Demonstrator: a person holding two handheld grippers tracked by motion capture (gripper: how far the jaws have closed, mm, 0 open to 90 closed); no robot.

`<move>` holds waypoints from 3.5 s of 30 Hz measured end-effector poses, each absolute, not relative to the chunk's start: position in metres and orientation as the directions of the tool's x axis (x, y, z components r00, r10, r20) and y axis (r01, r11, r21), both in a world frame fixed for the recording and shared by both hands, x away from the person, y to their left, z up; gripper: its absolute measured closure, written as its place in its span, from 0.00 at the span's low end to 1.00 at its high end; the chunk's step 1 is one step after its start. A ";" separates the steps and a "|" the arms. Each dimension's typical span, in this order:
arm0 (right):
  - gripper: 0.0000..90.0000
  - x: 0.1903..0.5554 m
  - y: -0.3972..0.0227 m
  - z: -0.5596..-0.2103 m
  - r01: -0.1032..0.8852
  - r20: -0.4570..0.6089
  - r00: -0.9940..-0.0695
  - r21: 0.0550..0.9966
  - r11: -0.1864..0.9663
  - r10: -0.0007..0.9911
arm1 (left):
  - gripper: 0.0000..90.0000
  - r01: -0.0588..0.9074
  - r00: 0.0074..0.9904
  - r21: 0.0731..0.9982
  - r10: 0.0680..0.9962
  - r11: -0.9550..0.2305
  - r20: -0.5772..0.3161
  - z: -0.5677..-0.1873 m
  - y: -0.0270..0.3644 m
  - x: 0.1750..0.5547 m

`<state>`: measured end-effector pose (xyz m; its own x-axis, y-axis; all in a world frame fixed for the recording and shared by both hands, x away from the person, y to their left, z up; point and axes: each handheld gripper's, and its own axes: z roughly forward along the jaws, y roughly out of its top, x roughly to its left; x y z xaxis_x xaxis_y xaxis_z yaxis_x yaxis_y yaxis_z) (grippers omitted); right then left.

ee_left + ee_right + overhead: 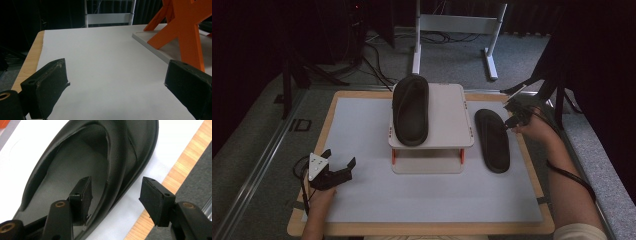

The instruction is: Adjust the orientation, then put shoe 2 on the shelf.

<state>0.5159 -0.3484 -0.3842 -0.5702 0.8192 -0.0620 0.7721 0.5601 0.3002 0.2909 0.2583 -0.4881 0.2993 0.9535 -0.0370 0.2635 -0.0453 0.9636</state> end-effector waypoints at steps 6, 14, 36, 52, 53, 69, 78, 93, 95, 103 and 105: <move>0.58 0.523 -0.348 -0.393 0.806 0.008 -0.548 0.274 0.525 0.836 | 0.05 0.264 0.299 0.963 0.953 -0.044 -0.038 -0.488 0.258 0.291; 0.75 0.523 -0.345 -0.402 0.830 -0.003 -0.513 0.254 0.497 0.858 | 0.05 0.265 0.299 0.963 0.954 -0.046 -0.037 -0.488 0.258 0.291; 0.85 0.514 -0.339 -0.392 0.910 -0.009 -0.337 0.254 0.328 0.941 | 0.05 0.265 0.298 0.963 0.954 -0.044 -0.038 -0.488 0.258 0.291; 0.86 0.506 -0.354 -0.367 0.921 0.001 -0.279 0.283 0.267 0.960 | 0.05 0.265 0.296 0.963 0.954 -0.046 -0.036 -0.488 0.258 0.291; 0.86 0.506 -0.354 -0.367 0.921 0.001 -0.279 0.283 0.267 0.960 | 0.05 0.264 0.297 0.963 0.954 -0.044 -0.037 -0.488 0.258 0.291; 0.86 0.503 -0.349 -0.313 0.911 -0.015 -0.276 0.315 0.267 0.961 | 0.05 0.260 0.300 0.964 0.954 -0.051 -0.030 -0.488 0.258 0.290; 0.86 0.504 -0.336 -0.278 0.902 -0.029 -0.280 0.334 0.273 0.960 | 0.05 0.260 0.299 0.964 0.954 -0.051 -0.030 -0.488 0.258 0.290; 0.86 0.503 -0.295 -0.225 0.868 -0.053 -0.311 0.391 0.307 0.949 | 0.05 0.259 0.301 0.964 0.953 -0.053 -0.029 -0.488 0.257 0.290; 0.86 0.504 -0.289 -0.219 0.864 -0.053 -0.317 0.395 0.312 0.947 | 0.05 0.261 0.302 0.964 0.953 -0.053 -0.029 -0.488 0.258 0.290; 0.86 0.502 -0.259 -0.210 0.843 -0.032 -0.370 0.409 0.350 0.929 | 0.05 0.261 0.303 0.964 0.952 -0.053 -0.030 -0.488 0.258 0.290; 0.86 0.501 -0.257 -0.211 0.841 -0.031 -0.373 0.410 0.352 0.927 | 0.05 0.261 0.304 0.964 0.952 -0.051 -0.032 -0.488 0.258 0.290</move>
<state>0.5015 -0.2566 -0.2106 -0.3735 0.9271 -0.0309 0.8410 0.3525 0.4104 0.2899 0.2577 -0.4880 0.3045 0.9520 -0.0324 0.2614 -0.0508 0.9639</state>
